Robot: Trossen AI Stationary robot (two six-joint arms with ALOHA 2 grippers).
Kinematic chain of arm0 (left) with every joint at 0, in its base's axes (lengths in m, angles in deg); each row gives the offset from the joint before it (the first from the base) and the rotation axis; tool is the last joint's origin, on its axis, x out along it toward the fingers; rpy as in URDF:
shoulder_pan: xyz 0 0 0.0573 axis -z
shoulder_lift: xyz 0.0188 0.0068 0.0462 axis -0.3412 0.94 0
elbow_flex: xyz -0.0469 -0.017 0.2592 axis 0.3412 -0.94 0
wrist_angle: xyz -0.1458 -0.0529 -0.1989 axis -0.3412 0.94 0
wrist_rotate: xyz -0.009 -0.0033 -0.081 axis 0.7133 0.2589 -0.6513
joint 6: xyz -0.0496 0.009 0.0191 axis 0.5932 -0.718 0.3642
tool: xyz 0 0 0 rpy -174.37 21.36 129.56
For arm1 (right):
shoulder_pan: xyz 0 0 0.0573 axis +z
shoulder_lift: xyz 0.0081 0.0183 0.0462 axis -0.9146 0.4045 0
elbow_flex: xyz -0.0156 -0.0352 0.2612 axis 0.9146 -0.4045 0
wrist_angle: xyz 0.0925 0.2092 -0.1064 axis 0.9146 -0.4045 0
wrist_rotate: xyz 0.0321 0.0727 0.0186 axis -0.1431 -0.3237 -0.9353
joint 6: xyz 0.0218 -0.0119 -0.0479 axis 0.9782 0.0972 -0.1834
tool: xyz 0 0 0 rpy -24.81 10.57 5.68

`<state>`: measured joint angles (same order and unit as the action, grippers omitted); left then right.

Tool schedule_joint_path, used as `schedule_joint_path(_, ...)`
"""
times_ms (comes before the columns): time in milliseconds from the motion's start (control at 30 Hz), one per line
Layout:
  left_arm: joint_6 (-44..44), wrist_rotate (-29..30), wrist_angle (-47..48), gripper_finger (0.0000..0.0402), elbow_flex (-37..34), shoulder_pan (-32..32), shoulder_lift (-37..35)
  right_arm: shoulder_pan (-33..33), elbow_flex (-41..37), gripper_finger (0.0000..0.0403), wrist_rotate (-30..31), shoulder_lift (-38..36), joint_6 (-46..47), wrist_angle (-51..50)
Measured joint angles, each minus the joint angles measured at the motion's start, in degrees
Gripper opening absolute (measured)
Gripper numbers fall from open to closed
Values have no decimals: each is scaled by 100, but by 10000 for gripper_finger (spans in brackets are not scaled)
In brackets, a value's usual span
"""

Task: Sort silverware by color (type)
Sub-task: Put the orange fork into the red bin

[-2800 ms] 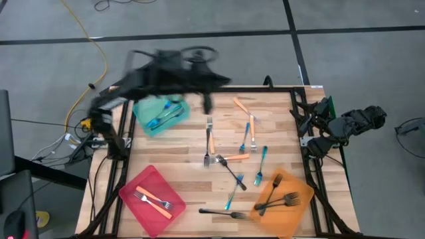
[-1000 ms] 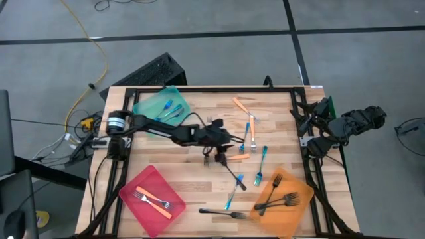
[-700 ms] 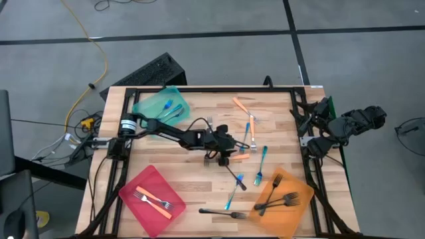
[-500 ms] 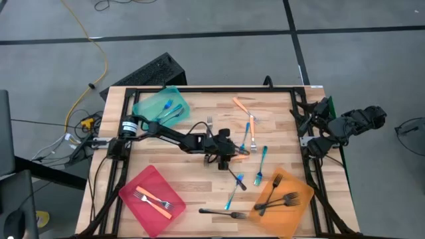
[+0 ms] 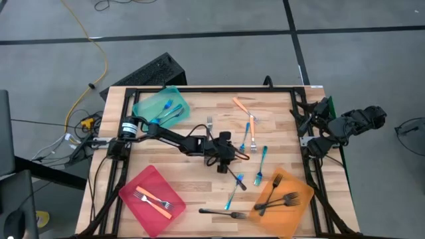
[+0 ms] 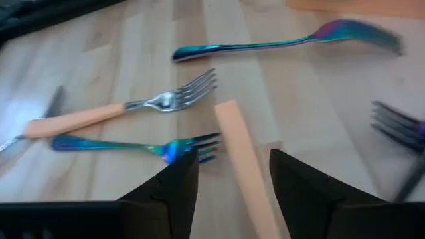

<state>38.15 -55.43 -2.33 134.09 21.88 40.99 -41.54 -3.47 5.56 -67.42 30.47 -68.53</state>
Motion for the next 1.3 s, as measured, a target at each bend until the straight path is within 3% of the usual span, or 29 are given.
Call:
schedule_joint_path(267, -33, 57, 3, 185, 0, 2, 1, 0, 0, 242, 0, 0, -1, 0)
schedule_joint_path(500, 34, 149, -208, 185, 94, 2, 470, -2, 0, 242, -2, 3, -2, -4)
schedule_joint_path(933, 394, 277, 240, 183, 339, -17, 746, 0, 0, 242, -2, 1, -2, -2)
schedule_joint_path(1067, 629, 226, 290, 157, 339, -25, 751, 0, 0, 242, -2, 1, 0, -2)
schedule_joint_path(1300, 839, -46, 355, 63, 332, -74, 763, 0, 0, 242, -2, 2, -2, -2)
